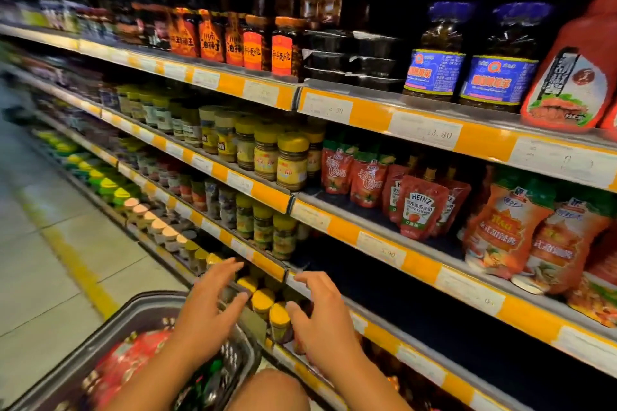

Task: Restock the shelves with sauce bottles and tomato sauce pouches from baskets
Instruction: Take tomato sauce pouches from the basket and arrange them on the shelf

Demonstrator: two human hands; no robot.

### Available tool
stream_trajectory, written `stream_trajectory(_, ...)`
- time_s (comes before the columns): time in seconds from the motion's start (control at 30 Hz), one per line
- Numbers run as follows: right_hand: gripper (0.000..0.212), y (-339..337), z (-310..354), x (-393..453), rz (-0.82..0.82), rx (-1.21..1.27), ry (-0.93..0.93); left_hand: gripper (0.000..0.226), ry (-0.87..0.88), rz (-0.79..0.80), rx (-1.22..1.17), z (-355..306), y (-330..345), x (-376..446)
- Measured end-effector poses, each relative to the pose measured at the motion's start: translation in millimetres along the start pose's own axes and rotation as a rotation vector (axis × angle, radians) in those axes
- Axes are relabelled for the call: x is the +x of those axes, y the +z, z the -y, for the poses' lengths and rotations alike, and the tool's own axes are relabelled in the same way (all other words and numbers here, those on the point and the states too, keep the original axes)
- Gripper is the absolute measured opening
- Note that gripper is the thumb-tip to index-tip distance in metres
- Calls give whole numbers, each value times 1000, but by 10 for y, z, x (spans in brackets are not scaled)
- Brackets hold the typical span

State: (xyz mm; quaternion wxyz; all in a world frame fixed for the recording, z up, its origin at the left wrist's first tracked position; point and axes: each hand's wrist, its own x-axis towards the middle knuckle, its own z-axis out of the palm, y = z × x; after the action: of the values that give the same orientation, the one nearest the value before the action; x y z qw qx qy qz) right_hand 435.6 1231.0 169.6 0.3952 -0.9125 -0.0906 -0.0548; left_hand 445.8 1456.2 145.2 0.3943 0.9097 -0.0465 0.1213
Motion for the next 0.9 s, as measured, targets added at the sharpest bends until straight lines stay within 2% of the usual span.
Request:
stream_trajectory(0.1, 39, 481, 159, 43, 102, 50, 32, 44, -163, -74, 16, 384, -269, -331)
stream_trajectory(0.27, 30, 1213, 427, 30, 341, 107, 89, 33, -399, -262, -30, 1169, -644, -989)
stream_trajectory(0.4, 43, 1743, 584, 55, 487, 112, 124, 44, -622, -309, 0, 1643, -814, -1465)
stream_trajectory(0.53, 44, 2223, 695, 19, 558, 108, 98, 37, -803, -277, 68, 2119, -890, -1892)
stream_trajectory(0.67, 43, 2667, 849, -47, 640, 67, 60, 30, -792, -237, 170, 2438, -921, -2192)
stream_trajectory(0.77, 52, 2975, 925, -191, 710, -31, -46, 45, -803, -124, 164, 2516, -916, -2377)
stream_trajectory(0.9, 45, 3226, 838, -354, 831, -253, -261, 53, -768, 92, 207, 2429, -841, -2546)
